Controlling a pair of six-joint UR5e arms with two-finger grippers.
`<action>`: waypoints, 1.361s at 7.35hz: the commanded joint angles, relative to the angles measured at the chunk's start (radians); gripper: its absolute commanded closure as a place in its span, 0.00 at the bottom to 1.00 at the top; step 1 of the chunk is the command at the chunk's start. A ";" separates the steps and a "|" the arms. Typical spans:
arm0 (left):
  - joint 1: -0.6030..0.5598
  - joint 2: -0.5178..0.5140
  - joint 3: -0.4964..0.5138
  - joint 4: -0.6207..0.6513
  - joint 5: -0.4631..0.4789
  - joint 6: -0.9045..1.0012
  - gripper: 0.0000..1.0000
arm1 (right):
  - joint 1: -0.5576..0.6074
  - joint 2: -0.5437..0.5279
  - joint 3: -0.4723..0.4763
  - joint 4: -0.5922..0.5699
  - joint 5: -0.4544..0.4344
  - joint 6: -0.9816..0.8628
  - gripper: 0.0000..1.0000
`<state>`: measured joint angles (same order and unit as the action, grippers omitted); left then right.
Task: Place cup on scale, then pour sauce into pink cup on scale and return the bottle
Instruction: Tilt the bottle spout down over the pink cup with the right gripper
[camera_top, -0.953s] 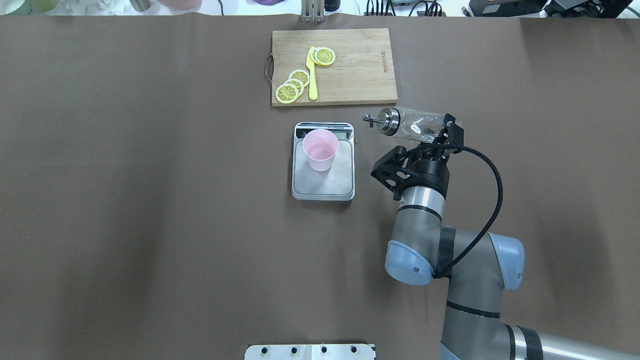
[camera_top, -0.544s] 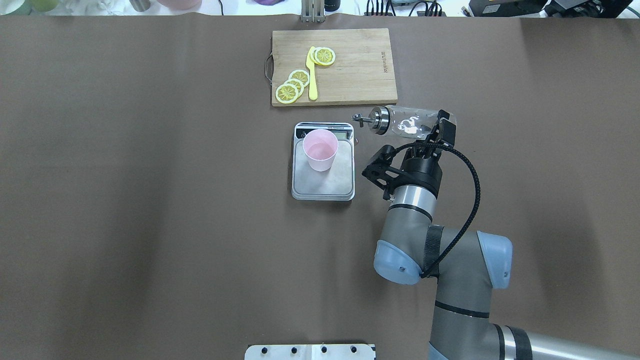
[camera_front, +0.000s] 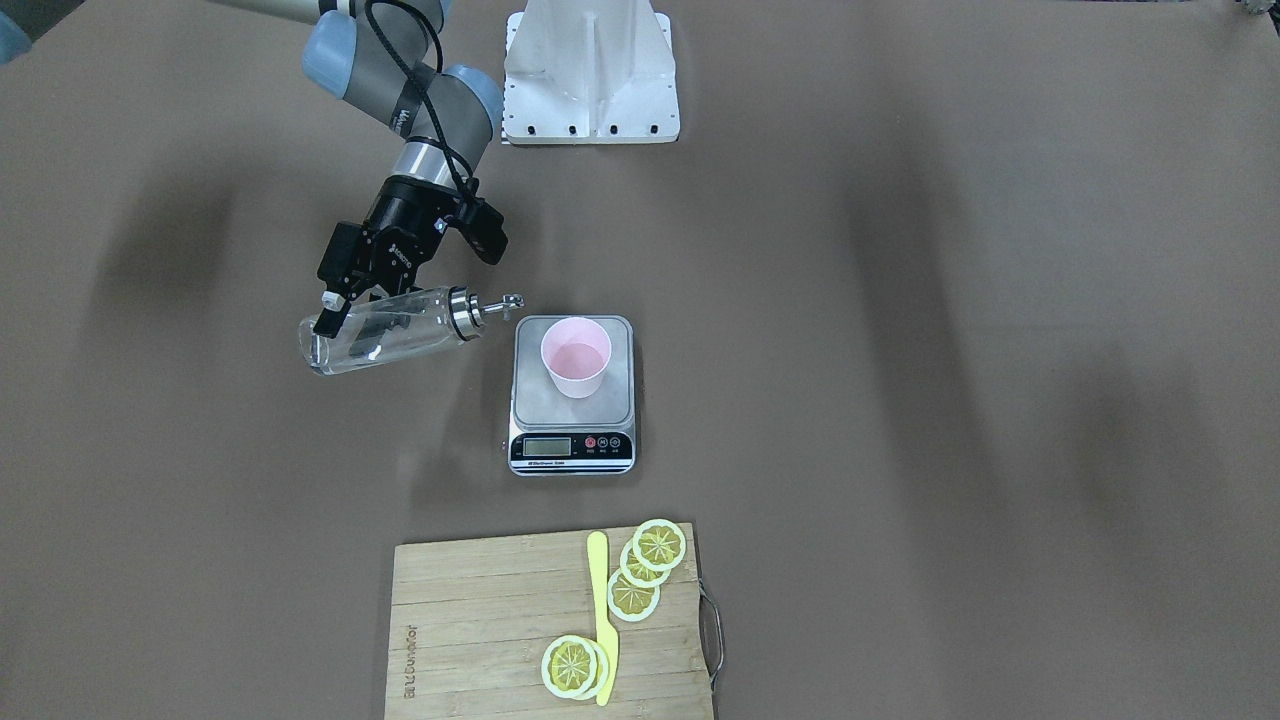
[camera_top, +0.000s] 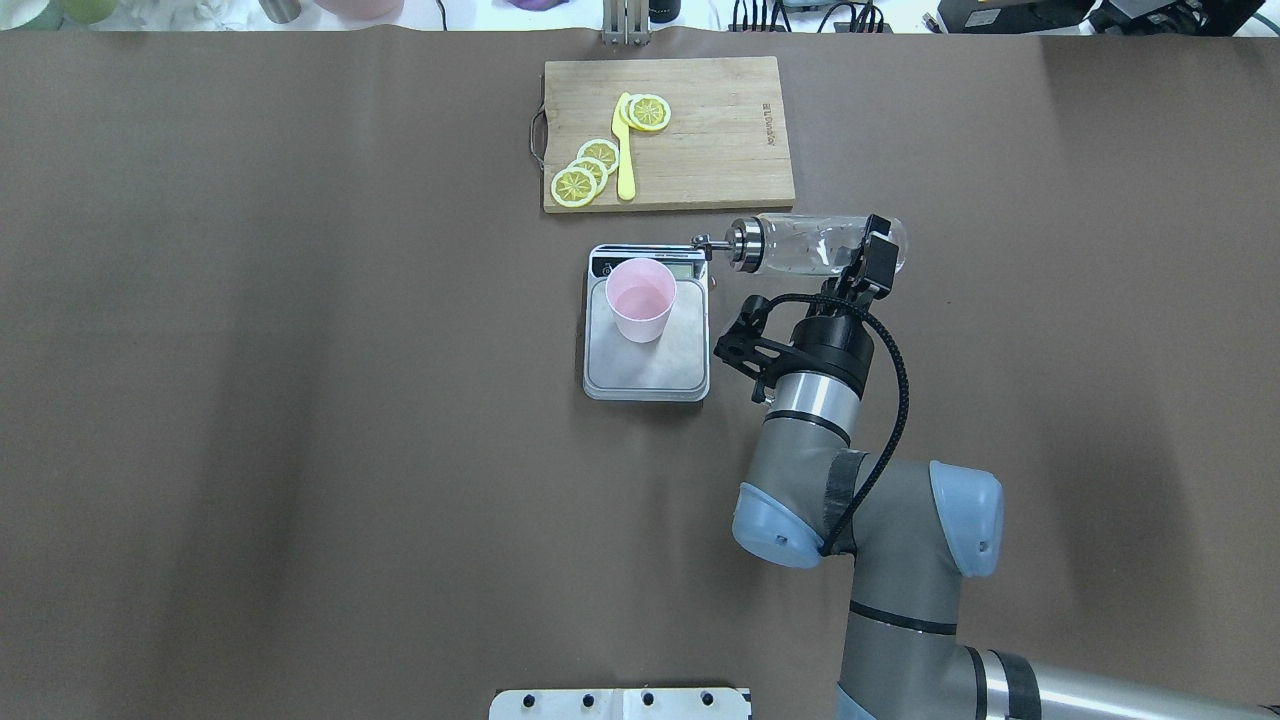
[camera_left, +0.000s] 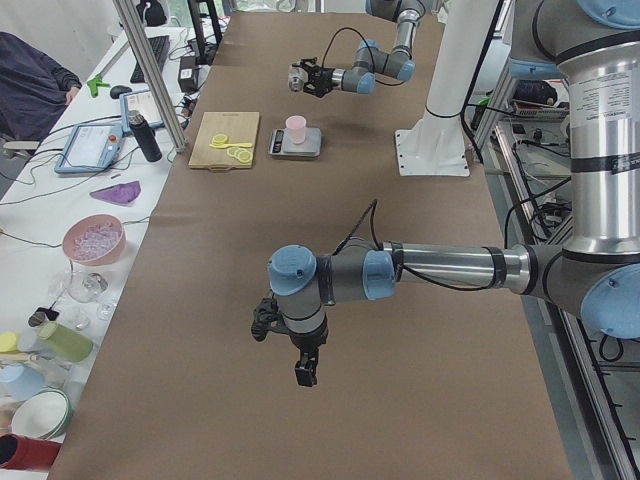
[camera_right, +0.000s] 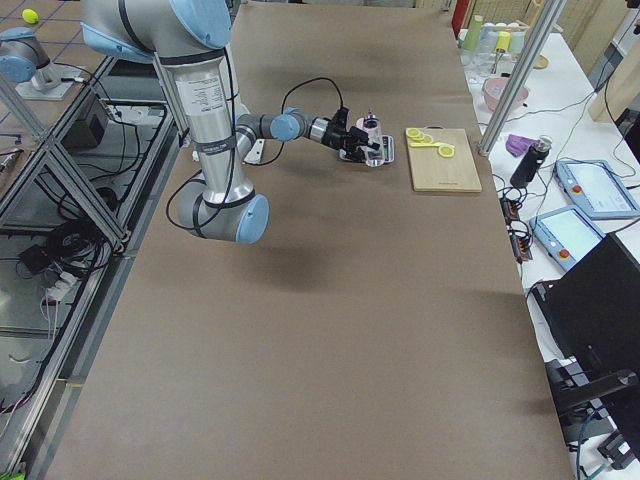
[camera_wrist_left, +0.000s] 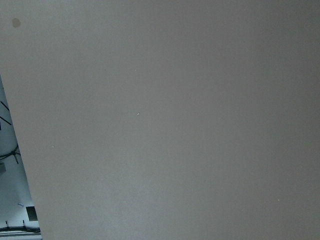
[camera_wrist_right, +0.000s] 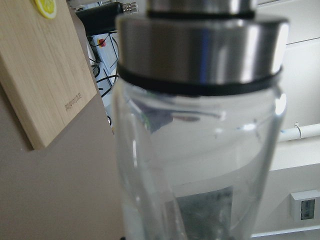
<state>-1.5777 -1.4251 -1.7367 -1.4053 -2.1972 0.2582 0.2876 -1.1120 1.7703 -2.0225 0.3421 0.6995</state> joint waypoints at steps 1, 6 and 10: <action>-0.001 0.000 0.009 0.000 -0.010 0.001 0.02 | -0.005 0.024 -0.024 -0.074 -0.003 -0.002 1.00; 0.001 0.000 0.014 0.000 -0.010 0.003 0.02 | -0.005 0.061 -0.034 -0.251 -0.037 -0.002 1.00; 0.001 -0.002 0.026 0.002 -0.012 0.003 0.02 | 0.001 0.104 -0.075 -0.260 -0.057 -0.006 1.00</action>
<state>-1.5769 -1.4259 -1.7137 -1.4048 -2.2087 0.2608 0.2863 -1.0232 1.7145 -2.2812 0.2989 0.6950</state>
